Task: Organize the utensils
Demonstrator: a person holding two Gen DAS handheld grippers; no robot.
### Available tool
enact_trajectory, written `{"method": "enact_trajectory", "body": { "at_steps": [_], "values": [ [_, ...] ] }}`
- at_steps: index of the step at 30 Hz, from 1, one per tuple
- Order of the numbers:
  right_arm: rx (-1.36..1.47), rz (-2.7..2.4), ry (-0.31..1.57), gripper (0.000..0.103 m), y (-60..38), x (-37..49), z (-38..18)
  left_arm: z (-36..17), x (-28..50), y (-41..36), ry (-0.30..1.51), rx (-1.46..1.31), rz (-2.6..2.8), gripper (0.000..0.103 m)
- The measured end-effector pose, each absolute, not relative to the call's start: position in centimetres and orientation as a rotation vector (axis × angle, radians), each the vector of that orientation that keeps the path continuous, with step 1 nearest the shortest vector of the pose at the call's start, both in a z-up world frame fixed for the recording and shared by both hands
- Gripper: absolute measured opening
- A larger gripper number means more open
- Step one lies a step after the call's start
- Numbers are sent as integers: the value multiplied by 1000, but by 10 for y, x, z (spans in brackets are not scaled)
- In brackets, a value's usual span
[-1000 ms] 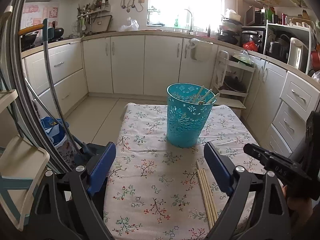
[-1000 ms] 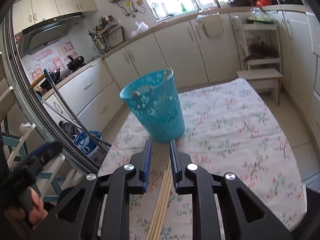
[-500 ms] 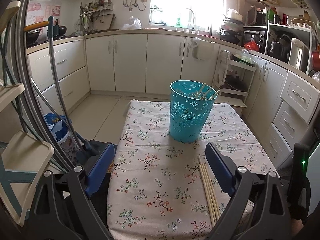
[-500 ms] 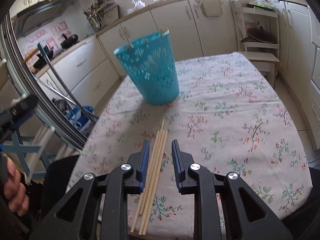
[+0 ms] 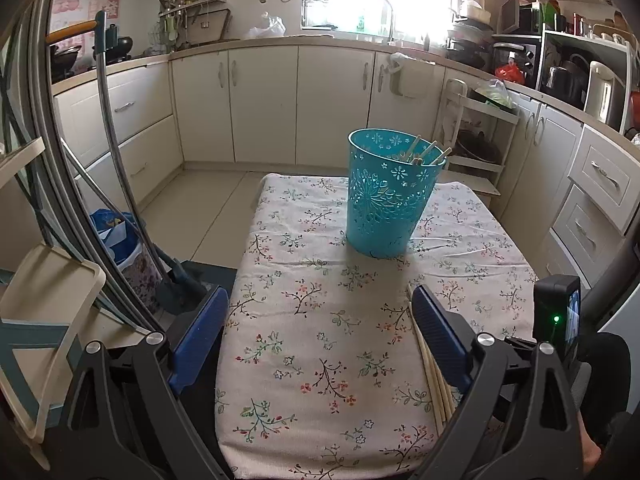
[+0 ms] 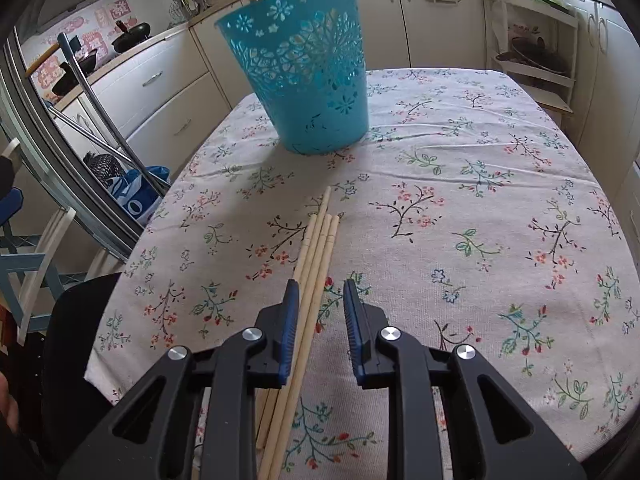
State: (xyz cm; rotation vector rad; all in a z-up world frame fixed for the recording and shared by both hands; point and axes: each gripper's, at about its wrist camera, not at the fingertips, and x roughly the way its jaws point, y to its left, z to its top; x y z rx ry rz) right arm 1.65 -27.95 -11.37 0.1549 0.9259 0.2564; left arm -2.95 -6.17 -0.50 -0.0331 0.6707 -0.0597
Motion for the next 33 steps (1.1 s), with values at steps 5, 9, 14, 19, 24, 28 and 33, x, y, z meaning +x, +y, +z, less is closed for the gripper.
{"method": "enact_trajectory", "body": {
  "at_steps": [5, 9, 14, 19, 24, 28, 33],
  "values": [
    [129, 241, 934, 22, -278, 21, -121, -11, -26, -63, 691, -30, -59, 89],
    [102, 239, 931, 22, -278, 23, -121, -17, -23, -67, 708, -24, -64, 89],
    [69, 247, 926, 21, -274, 25, -121, -28, -17, -76, 745, -8, -71, 89],
    [33, 242, 934, 16, -284, 26, -120, -45, -8, -86, 787, 13, -82, 89],
    [98, 228, 921, 16, -306, 23, -120, -72, 15, -101, 866, 0, -109, 89],
    [124, 232, 909, 16, -309, 20, -123, -92, 31, -112, 923, -8, -116, 89],
    [161, 242, 897, 16, -313, 20, -125, -111, 46, -128, 963, 10, -112, 89]
  ]
}}
